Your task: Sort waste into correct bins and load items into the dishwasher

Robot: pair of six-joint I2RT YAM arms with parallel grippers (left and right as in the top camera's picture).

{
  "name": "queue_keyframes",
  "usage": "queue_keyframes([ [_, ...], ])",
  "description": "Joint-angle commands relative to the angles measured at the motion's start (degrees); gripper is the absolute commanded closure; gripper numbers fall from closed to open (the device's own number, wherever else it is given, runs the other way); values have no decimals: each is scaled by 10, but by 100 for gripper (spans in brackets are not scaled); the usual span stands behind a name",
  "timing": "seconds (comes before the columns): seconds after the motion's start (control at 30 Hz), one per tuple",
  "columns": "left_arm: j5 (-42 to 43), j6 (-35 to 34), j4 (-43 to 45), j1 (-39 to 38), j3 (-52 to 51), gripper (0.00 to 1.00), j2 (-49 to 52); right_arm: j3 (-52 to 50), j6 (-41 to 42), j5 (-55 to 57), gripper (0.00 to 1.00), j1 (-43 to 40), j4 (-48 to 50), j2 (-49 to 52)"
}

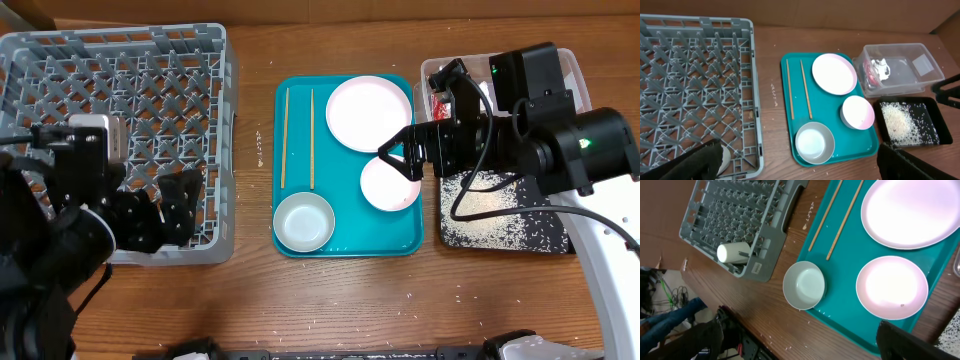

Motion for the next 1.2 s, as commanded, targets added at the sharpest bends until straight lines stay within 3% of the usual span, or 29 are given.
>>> queue_keyframes([
  [0.0, 10, 15, 1, -1, 4, 0, 0, 3, -2, -1, 0, 2, -13, 0],
  [0.37, 10, 15, 1, -1, 4, 0, 0, 3, -2, 2, 0, 3, -16, -4],
  [0.43, 10, 15, 1, -1, 4, 0, 0, 3, -11, 48, 0, 3, -16, -7],
  [0.63, 10, 15, 1, -1, 4, 0, 0, -39, -54, 186, 0, 14, 182, -96],
  [0.73, 10, 15, 1, -1, 4, 0, 0, -120, -108, 212, 0, 13, 306, -188],
  [0.87, 10, 15, 1, -1, 4, 0, 0, -273, -121, 241, 0, -29, 428, -318],
  [1.17, 10, 15, 1, -1, 4, 0, 0, -605, -120, 240, 1, -102, 519, -562],
])
